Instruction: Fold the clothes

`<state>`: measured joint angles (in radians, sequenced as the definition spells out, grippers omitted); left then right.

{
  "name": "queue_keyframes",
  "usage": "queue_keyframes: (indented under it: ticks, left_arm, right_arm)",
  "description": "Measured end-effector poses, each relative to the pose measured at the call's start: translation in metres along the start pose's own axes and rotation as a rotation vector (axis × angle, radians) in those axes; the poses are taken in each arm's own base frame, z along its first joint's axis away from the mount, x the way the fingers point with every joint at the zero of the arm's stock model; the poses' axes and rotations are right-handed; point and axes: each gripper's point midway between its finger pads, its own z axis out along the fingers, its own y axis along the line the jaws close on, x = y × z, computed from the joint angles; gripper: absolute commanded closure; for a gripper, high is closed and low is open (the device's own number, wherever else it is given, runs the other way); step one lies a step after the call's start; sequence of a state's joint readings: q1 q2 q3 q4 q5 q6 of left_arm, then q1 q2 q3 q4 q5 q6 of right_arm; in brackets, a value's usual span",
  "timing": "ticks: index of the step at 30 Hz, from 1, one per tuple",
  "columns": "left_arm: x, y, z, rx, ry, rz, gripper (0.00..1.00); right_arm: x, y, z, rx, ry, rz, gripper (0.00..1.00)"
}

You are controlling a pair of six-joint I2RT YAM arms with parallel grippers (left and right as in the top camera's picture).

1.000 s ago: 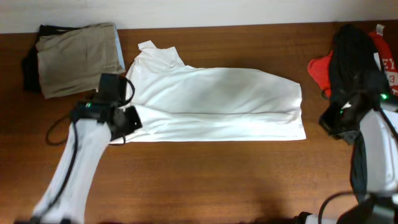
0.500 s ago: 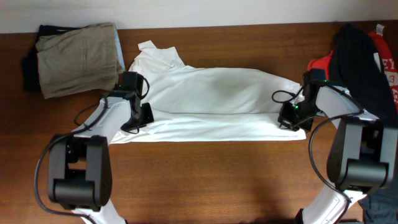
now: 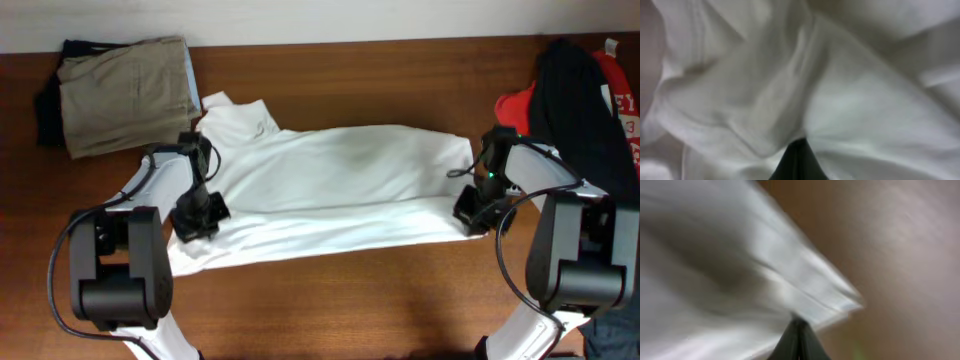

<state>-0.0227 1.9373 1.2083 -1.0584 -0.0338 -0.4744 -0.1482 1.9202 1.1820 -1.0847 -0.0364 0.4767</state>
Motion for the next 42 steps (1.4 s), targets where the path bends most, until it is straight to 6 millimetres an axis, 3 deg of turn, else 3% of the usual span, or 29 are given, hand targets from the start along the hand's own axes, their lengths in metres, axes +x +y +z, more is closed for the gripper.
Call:
queue_keyframes:
  ticks: [1,2,3,4,5,6,7,8,9,10,12,13,15,16,17,18,19,21,23,27,29,32,34,36,38,39,42]
  left_arm:
    - [0.012,0.006,-0.004,-0.023,0.023,-0.006,0.99]
    - [0.017,0.007,-0.023,-0.011,-0.02,-0.01,0.95]
    - [0.021,0.01,-0.045,0.012,-0.077,-0.014,0.83]
    - [0.022,0.011,-0.065,0.045,-0.14,-0.021,0.53]
    - [0.021,0.012,-0.087,0.087,-0.223,-0.029,0.36]
    - [0.012,0.009,-0.106,0.137,-0.321,-0.029,0.18]
    - [0.002,0.004,-0.12,0.178,-0.403,-0.017,0.07]
    - [-0.005,0.0,-0.132,0.203,-0.456,0.001,0.04]
    - [-0.02,-0.01,-0.151,0.246,-0.535,0.035,0.01]
    - [-0.024,-0.014,-0.161,0.263,-0.562,0.063,0.01]
    - [-0.061,-0.037,-0.206,0.304,-0.673,0.142,0.01]
    - [-0.091,-0.054,-0.236,0.319,-0.746,0.202,0.01]
    - [-0.119,-0.07,-0.243,0.302,-0.75,0.263,0.05]
    - [-0.165,-0.096,-0.235,0.288,-0.773,0.318,0.11]
    - [-0.17,-0.1,-0.212,0.264,-0.713,0.342,0.17]
    - [-0.19,-0.114,-0.197,0.264,-0.709,0.366,0.2]
    - [-0.208,-0.126,-0.169,0.254,-0.682,0.396,0.2]
    - [-0.223,-0.141,-0.12,0.235,-0.636,0.471,0.21]
    - [-0.234,-0.148,-0.125,0.234,-0.697,0.508,0.3]
    - [-0.252,-0.154,-0.145,0.229,-0.815,0.515,0.3]
    - [-0.255,-0.155,-0.132,0.221,-0.795,0.516,0.3]
    - [-0.262,-0.151,-0.092,0.202,-0.728,0.512,0.3]
    - [-0.265,-0.145,-0.082,0.197,-0.711,0.501,0.35]
    - [-0.267,-0.143,-0.081,0.196,-0.71,0.499,0.53]
    - [-0.265,-0.144,-0.081,0.203,-0.704,0.509,0.79]
    - [-0.263,-0.144,-0.079,0.206,-0.695,0.512,0.99]
    - [-0.261,-0.144,-0.077,0.206,-0.683,0.515,0.99]
  right_arm:
    - [0.012,-0.013,-0.012,0.044,0.004,0.023,0.96]
    - [0.014,-0.016,-0.025,0.039,-0.03,0.03,0.96]
    - [0.02,-0.02,-0.047,0.018,-0.089,0.038,0.91]
    - [0.021,-0.021,-0.056,0.007,-0.118,0.039,0.58]
    - [0.022,-0.021,-0.078,-0.033,-0.202,0.034,0.15]
    - [0.017,-0.018,-0.097,-0.075,-0.284,0.02,0.01]
    - [0.014,-0.016,-0.109,-0.095,-0.326,0.01,0.01]
    - [0.008,-0.012,-0.127,-0.121,-0.379,-0.011,0.01]
    - [-0.006,0.003,-0.168,-0.189,-0.494,-0.086,0.01]
    - [-0.007,0.011,-0.19,-0.234,-0.526,-0.138,0.01]
    - [-0.011,0.023,-0.221,-0.3,-0.597,-0.188,0.01]
    - [-0.009,0.026,-0.226,-0.315,-0.603,-0.208,0.01]
    - [-0.005,0.026,-0.219,-0.308,-0.563,-0.218,0.0]
    - [-0.007,0.027,-0.211,-0.297,-0.531,-0.229,0.0]
    - [-0.006,0.027,-0.206,-0.289,-0.509,-0.232,0.01]
    - [-0.007,0.027,-0.195,-0.271,-0.462,-0.233,0.03]
    - [-0.011,0.029,-0.185,-0.261,-0.432,-0.235,0.04]
    - [-0.016,0.032,-0.169,-0.239,-0.378,-0.236,0.04]
    - [-0.019,0.032,-0.161,-0.229,-0.352,-0.237,0.05]
    - [-0.019,0.035,-0.156,-0.222,-0.336,-0.245,0.05]
    - [-0.018,0.036,-0.156,-0.221,-0.335,-0.25,0.05]
    - [-0.018,0.035,-0.156,-0.219,-0.332,-0.252,0.05]
    - [-0.017,0.035,-0.156,-0.219,-0.332,-0.252,0.07]
    - [-0.019,0.036,-0.157,-0.222,-0.341,-0.253,0.07]
    - [-0.022,0.038,-0.158,-0.227,-0.353,-0.255,0.07]
    - [-0.023,0.039,-0.159,-0.23,-0.36,-0.255,0.07]
    - [-0.035,0.045,-0.165,-0.252,-0.418,-0.259,0.07]
